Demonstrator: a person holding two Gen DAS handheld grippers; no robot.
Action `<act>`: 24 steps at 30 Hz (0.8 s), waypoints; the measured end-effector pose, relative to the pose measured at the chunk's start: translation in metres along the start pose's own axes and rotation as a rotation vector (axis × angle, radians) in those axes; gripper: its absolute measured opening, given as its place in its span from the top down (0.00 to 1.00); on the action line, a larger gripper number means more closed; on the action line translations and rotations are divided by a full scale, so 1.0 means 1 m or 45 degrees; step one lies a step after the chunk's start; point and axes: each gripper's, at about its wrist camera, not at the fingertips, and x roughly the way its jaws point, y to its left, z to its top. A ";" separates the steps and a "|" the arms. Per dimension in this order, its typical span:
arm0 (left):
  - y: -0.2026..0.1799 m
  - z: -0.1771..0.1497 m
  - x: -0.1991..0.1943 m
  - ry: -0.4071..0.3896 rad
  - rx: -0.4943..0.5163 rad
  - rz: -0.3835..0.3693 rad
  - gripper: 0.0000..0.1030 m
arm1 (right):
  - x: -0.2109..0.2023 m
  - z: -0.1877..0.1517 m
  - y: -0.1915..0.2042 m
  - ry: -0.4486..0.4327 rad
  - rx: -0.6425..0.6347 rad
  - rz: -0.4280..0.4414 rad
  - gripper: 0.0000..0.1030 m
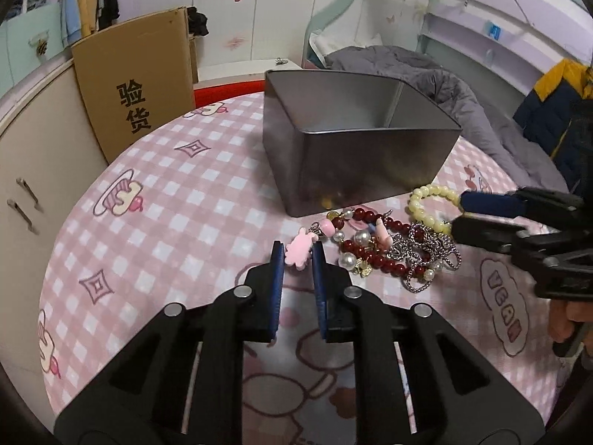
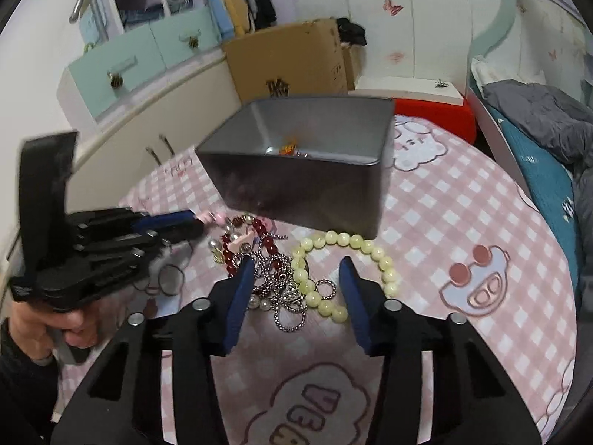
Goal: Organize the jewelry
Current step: 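Grasp a pink charm with the left tool while the right tool grasps the cream pearl bracelet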
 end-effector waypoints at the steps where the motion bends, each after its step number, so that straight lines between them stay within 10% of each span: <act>1: 0.002 0.000 0.000 -0.003 -0.009 -0.004 0.85 | 0.004 -0.001 0.002 0.026 -0.021 -0.022 0.69; 8: 0.003 -0.003 0.000 0.001 -0.014 -0.024 0.85 | -0.009 -0.022 -0.001 0.023 -0.008 -0.016 0.89; 24: 0.003 -0.011 -0.045 -0.124 -0.041 -0.053 0.85 | -0.072 -0.024 -0.039 -0.230 0.371 0.339 0.90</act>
